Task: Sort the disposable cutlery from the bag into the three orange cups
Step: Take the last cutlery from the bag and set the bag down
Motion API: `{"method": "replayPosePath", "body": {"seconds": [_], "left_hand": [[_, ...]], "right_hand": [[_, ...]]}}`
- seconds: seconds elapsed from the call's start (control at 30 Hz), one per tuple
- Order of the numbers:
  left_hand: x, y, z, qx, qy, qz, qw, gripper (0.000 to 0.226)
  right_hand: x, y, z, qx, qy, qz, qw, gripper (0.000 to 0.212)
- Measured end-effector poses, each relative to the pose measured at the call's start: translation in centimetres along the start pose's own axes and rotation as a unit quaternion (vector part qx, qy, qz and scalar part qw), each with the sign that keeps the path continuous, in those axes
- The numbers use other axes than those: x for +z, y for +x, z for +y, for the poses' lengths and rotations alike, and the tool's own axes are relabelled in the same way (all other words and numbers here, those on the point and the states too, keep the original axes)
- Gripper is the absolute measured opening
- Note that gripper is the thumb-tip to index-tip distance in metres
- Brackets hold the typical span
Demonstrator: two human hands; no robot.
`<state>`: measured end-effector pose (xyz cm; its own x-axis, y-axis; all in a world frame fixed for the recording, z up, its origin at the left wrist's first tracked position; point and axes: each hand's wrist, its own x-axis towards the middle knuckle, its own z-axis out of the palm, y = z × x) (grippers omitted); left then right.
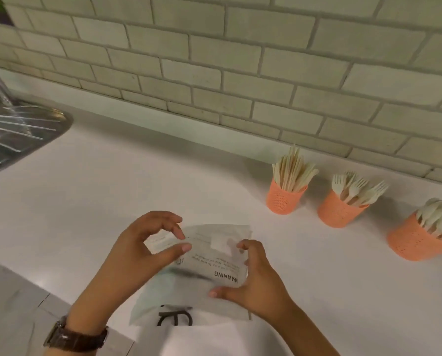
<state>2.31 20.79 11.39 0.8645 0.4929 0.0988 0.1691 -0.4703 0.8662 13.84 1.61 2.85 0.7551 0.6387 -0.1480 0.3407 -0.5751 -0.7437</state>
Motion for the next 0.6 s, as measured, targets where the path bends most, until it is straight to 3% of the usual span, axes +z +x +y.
{"method": "replayPosePath", "body": {"seconds": [0.13,0.2,0.33,0.47,0.6], "left_hand": [[0.0,-3.3,-3.0,0.069,0.183,-0.184,0.963,0.024],[0.4,-4.4,-4.5,0.072,0.206,-0.213,0.952,0.022],[0.8,-4.5,-6.9,0.116,0.253,-0.093,0.956,0.045],[0.2,-2.3,-6.2,0.134,0.245,-0.010,0.960,0.055],[0.3,0.6,-4.3,0.143,0.239,0.002,0.961,0.053]], "right_hand": [[-0.5,-1.0,-0.9,-0.076,-0.048,-0.028,0.996,0.108],[-0.3,-1.6,-0.4,-0.102,-0.106,-0.051,0.988,0.106],[0.3,-0.9,1.9,-0.086,-0.064,-0.009,0.994,0.045],[-1.9,1.5,1.8,-0.055,0.012,0.095,0.994,0.022],[-5.4,2.8,-0.5,-0.040,0.083,0.120,0.988,0.009]]}}
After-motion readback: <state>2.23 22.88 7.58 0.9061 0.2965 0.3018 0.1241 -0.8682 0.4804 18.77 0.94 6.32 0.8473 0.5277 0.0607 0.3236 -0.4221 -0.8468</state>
